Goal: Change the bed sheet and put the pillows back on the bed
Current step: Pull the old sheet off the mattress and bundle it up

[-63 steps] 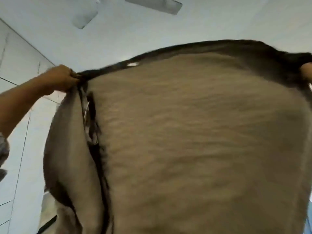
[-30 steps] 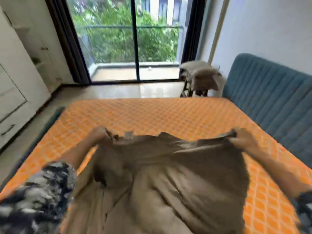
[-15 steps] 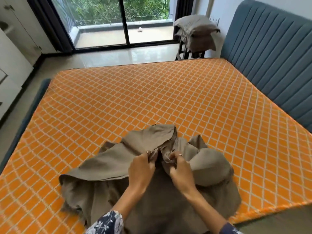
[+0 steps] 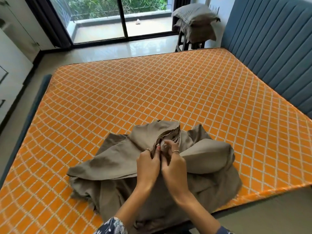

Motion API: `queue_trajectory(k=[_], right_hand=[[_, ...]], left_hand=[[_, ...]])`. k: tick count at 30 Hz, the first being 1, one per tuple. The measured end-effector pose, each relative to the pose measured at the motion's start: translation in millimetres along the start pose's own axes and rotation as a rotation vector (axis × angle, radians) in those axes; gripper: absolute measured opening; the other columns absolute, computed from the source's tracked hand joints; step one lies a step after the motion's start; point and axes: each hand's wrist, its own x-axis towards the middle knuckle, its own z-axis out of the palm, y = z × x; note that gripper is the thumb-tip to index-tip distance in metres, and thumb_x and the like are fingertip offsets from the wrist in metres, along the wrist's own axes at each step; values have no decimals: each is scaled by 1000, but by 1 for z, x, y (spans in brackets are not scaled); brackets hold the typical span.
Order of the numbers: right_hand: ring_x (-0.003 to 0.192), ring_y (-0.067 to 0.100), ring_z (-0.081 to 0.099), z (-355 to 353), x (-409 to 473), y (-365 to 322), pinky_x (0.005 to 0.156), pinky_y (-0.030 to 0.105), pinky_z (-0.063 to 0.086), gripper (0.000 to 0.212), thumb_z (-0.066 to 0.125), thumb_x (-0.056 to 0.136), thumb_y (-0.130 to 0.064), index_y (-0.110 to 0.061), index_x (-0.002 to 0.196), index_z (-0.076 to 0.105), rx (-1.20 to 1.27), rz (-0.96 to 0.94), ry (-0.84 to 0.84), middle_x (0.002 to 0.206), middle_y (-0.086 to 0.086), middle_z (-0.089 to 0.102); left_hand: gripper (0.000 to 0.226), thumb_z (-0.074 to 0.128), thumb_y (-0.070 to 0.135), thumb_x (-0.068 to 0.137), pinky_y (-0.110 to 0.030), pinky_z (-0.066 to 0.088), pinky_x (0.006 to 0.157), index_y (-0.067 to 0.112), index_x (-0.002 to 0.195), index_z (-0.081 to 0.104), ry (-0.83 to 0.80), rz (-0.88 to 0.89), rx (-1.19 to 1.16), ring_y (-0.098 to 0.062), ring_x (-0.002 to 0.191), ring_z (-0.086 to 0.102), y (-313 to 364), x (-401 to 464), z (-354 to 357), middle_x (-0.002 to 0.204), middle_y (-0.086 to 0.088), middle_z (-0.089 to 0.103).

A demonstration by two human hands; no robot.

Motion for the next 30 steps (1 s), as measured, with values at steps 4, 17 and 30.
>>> queue_trajectory(k=[4,17,30], right_hand=[[104,12,64,8,-16,-12,88,26,51,69,52,86,2,-35,138,24,42,-56,-140,114,1,67],[94,8,65,4,-2,-13,86,39,51,32,46,85,-10,-28,111,52,68,-147,-198,99,-6,69],[65,15,64,18,7,23,60,27,51,24,40,102,-20,-13,97,63,194,388,-922,86,6,66]], left_hand=[[43,56,50,88,-26,53,62,10,82,71,-140,-135,-368,-12,72,69,4,-7,-13,74,-3,73],[14,60,13,93,-27,52,59,14,83,68,51,-271,-676,-19,72,68,-6,0,-42,72,-2,72],[16,58,30,94,-48,50,69,27,81,65,192,119,-220,-31,78,62,-2,32,-101,84,-16,67]])
